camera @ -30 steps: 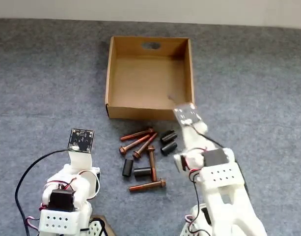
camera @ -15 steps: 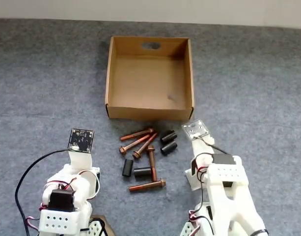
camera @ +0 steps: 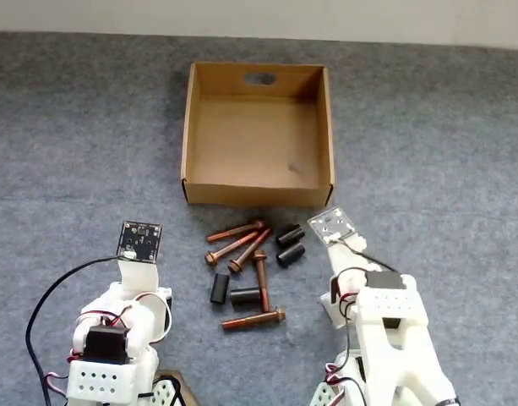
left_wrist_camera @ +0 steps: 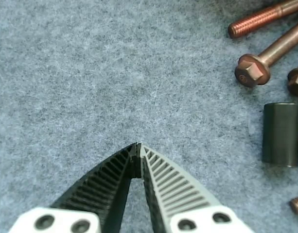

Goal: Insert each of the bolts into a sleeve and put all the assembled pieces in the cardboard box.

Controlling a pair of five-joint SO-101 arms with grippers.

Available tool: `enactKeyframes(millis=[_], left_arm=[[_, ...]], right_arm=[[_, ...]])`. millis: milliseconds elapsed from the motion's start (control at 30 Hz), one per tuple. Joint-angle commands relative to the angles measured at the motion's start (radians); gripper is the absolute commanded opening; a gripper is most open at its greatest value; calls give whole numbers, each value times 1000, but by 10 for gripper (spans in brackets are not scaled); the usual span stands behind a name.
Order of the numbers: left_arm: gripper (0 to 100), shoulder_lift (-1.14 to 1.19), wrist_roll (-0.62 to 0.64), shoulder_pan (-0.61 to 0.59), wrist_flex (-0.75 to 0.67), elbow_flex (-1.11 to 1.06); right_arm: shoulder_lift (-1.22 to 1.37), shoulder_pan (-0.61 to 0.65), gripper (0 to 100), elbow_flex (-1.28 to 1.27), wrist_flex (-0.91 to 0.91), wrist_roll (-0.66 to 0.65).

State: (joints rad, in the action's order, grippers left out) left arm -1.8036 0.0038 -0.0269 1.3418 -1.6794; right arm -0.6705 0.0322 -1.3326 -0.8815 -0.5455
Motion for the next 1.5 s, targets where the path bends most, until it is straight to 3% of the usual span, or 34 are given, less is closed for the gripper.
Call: enactKeyframes(millis=[0,167,400,733,1233,1333,1467], left_arm=[[8,-8,9,-10,6,-18],[8,-8,9,-10,6,-18],[8,-8,9,-10,6,-18],[8,-8,9,-10,6,-18],[10,-12,3,15,-3,-18],[11,-13,-23,30,-109,5],[11,-12,-333,-186,-445,45]], right_arm=[[-2,13,4,-10,48,-20],[-18,8,6,84,-51,2],[-183,42,6,424,-348,272],[-286,125,6,101,58,578],[-383,96,6,-47,119,586],[-407,96,6,-50,119,586],[-421,96,6,-67,114,586]])
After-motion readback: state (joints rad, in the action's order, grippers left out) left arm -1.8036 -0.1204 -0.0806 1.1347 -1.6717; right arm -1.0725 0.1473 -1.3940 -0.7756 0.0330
